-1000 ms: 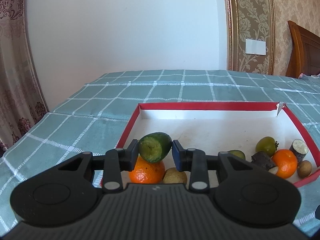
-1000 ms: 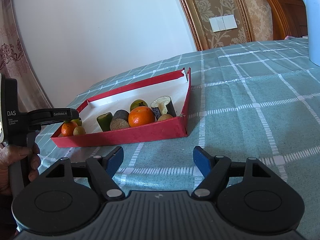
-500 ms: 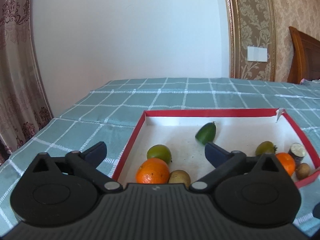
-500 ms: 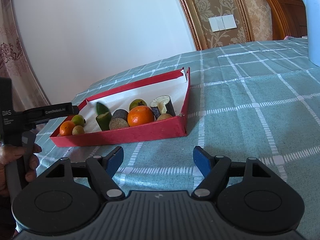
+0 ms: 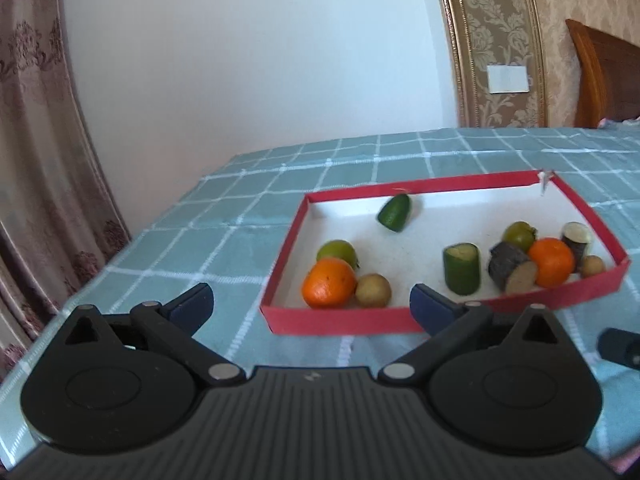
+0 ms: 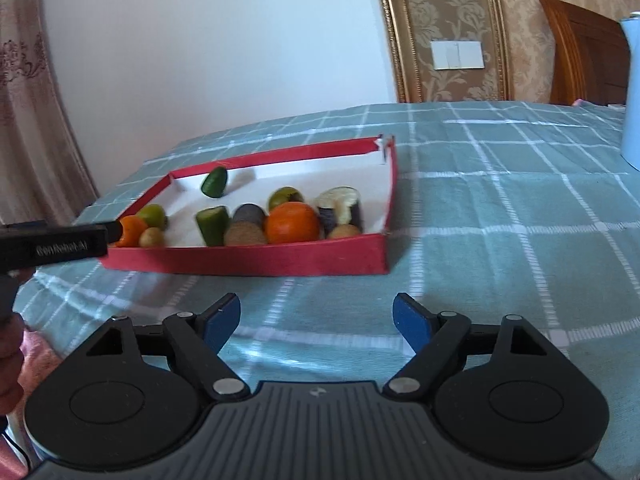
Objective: Organize fruits
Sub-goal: 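Withdraw the left tool from the box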
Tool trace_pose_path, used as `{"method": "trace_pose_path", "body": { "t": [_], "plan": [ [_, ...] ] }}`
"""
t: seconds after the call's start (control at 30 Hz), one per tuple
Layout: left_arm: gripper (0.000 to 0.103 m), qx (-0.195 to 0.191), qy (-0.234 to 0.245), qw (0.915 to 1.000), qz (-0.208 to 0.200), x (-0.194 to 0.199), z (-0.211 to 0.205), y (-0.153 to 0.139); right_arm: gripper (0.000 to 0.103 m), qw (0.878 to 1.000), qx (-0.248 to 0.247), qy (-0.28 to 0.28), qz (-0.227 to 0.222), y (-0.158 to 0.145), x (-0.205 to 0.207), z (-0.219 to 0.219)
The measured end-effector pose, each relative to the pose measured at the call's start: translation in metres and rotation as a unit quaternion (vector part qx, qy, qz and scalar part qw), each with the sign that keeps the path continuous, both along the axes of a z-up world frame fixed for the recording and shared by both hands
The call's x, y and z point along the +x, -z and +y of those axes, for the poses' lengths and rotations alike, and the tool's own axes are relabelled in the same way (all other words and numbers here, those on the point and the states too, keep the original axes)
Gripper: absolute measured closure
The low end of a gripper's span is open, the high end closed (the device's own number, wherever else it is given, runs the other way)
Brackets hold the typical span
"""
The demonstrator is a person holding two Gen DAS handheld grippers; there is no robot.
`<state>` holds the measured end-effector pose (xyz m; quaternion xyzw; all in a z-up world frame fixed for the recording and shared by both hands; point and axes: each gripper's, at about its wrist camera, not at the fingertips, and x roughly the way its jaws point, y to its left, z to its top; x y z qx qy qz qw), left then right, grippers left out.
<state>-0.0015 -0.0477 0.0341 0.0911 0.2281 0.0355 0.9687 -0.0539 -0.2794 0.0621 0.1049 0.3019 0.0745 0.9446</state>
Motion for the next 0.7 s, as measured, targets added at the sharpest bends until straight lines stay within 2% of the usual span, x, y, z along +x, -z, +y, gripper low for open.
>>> {"method": "trace_pose_path", "body": {
  "t": [0.43,0.7],
  "plan": [
    [0.0,-0.023,-0.01,0.9996,0.013,-0.009,0.019,0.005,0.019,1.0,-0.007,-0.024,-0.012,-0.013,-0.009,0.016],
    [0.0,-0.03,-0.01,0.9995,0.005,-0.013,0.026,0.005,0.019,0.999,-0.016,-0.033,-0.018,-0.017,-0.013,0.027]
  ]
}}
